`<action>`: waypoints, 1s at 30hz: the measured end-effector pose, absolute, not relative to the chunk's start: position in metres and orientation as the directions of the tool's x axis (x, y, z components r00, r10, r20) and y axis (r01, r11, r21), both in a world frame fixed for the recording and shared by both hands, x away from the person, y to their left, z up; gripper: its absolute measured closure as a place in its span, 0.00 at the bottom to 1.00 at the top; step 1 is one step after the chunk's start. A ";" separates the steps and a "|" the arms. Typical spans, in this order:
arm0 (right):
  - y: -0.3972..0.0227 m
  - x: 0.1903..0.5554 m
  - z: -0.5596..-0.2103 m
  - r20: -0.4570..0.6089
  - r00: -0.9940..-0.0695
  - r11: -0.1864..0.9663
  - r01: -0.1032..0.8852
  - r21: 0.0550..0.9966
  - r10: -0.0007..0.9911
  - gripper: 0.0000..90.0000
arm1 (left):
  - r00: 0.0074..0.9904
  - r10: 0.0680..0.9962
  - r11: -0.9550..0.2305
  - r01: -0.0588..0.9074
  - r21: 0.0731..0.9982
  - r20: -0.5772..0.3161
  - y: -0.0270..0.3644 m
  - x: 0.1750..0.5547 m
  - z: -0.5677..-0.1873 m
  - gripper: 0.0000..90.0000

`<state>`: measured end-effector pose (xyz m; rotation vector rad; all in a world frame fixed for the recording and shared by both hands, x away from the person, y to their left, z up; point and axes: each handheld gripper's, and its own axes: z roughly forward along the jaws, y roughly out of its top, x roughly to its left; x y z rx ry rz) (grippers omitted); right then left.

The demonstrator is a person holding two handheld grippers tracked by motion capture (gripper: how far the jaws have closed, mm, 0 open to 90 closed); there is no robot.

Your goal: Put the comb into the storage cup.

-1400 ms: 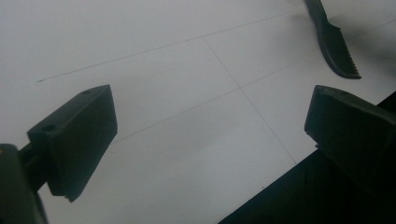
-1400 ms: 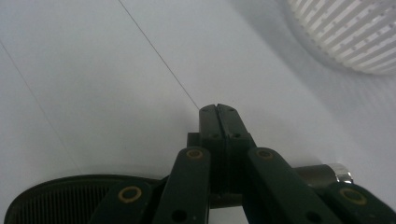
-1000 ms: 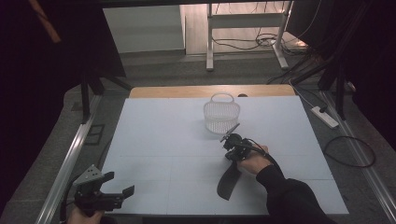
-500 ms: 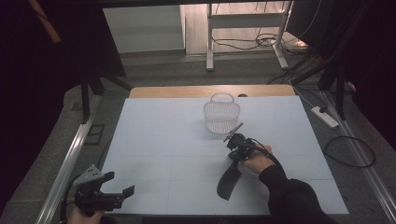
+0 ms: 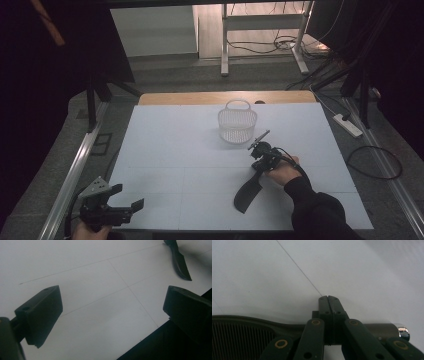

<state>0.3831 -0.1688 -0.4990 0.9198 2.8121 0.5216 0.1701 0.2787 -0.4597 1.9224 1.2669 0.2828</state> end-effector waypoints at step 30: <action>-0.221 0.402 -0.495 -0.078 -0.698 0.676 0.651 0.344 0.712 0.99 | 0.473 0.850 -0.178 0.673 0.718 -0.232 0.279 0.170 -0.460 0.04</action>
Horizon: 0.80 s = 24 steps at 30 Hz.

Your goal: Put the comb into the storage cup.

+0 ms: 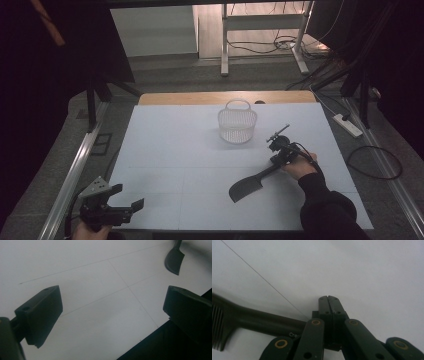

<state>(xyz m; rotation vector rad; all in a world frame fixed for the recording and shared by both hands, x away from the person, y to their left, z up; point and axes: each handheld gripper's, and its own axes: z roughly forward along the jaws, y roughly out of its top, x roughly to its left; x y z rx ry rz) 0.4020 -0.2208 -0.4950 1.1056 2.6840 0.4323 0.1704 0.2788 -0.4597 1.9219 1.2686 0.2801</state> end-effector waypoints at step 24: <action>-0.245 0.363 -0.493 -0.033 -0.720 0.689 0.648 0.325 0.693 0.99 | 0.475 0.849 -0.181 0.672 0.718 -0.231 0.278 0.171 -0.460 0.04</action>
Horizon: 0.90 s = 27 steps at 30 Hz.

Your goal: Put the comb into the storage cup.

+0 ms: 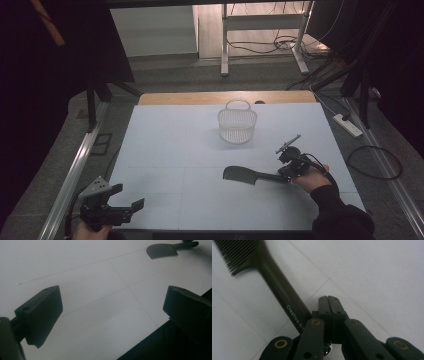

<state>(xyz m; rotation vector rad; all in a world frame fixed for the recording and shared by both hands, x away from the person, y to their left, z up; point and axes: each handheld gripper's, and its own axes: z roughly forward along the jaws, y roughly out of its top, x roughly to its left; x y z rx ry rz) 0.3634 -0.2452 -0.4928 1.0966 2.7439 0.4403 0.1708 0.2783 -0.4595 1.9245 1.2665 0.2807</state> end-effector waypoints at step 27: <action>-0.252 0.319 -0.489 0.025 -0.750 0.695 0.624 0.357 0.661 0.99 | 0.477 0.849 -0.185 0.671 0.718 -0.228 0.278 0.171 -0.460 0.04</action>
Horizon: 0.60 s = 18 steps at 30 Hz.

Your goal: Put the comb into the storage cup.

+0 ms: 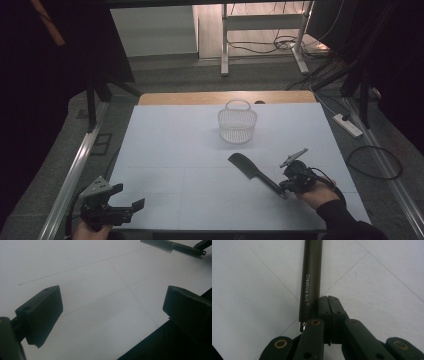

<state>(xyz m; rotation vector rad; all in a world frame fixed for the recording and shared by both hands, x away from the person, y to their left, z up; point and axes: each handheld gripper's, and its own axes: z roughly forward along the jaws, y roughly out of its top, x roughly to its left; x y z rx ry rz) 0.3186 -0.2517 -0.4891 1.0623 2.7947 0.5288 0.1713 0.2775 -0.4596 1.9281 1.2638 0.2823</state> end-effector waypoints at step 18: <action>-0.252 0.314 -0.468 -0.035 -0.734 0.664 0.592 0.456 0.678 0.73 | 0.476 0.849 -0.185 0.673 0.716 -0.228 0.277 0.171 -0.460 0.04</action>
